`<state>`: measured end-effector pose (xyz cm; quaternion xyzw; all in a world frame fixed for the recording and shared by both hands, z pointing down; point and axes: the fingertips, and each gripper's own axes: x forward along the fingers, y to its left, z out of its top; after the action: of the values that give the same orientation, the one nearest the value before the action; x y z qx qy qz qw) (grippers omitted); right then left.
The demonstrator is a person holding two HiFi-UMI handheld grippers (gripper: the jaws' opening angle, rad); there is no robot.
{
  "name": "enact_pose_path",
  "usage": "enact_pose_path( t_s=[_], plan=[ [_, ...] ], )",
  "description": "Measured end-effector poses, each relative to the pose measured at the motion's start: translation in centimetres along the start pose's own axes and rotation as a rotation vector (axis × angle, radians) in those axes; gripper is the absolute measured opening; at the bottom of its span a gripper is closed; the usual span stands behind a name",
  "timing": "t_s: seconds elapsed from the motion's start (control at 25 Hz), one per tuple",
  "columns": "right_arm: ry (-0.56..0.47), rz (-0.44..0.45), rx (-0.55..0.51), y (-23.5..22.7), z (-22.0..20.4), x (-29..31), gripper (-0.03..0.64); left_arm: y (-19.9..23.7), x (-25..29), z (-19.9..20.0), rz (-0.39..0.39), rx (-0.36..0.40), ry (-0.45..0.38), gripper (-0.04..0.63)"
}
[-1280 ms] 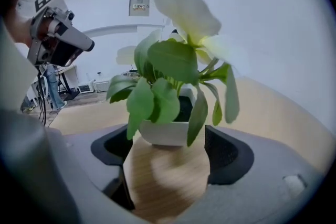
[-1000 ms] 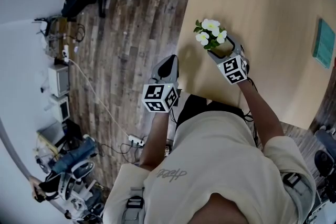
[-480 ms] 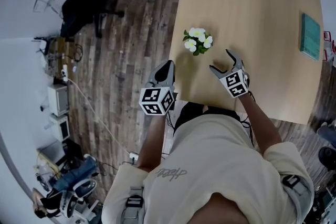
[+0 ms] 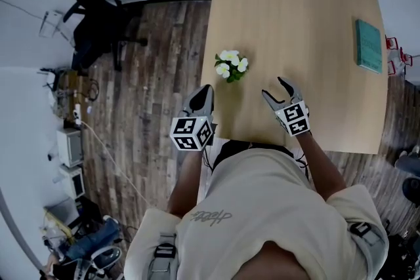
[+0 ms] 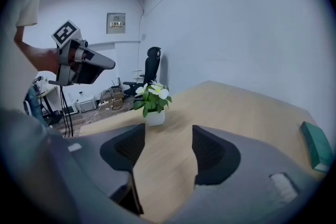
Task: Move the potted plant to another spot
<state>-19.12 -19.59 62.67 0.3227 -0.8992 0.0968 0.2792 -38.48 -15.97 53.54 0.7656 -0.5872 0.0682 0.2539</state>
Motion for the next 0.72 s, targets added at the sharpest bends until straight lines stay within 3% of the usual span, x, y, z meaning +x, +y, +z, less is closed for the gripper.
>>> enact_pose_path(
  t_s=[0.32, 0.44, 0.72],
  plan=[
    [-0.081, -0.056, 0.019, -2.2, 2.1, -3.4, 0.071, -2.2, 0.8, 2.1, -0.048, 0.04, -0.024, 0.018],
    [-0.096, -0.062, 0.01, -2.3, 2.6, -4.0, 0.02, -2.7, 0.8, 2.7, -0.063, 0.046, -0.033, 0.018],
    [-0.183, -0.075, -0.059, -2.0, 6.2, -6.4, 0.003, -4.3, 0.4, 5.2, -0.101, 0.079, -0.063, 0.018]
  ],
)
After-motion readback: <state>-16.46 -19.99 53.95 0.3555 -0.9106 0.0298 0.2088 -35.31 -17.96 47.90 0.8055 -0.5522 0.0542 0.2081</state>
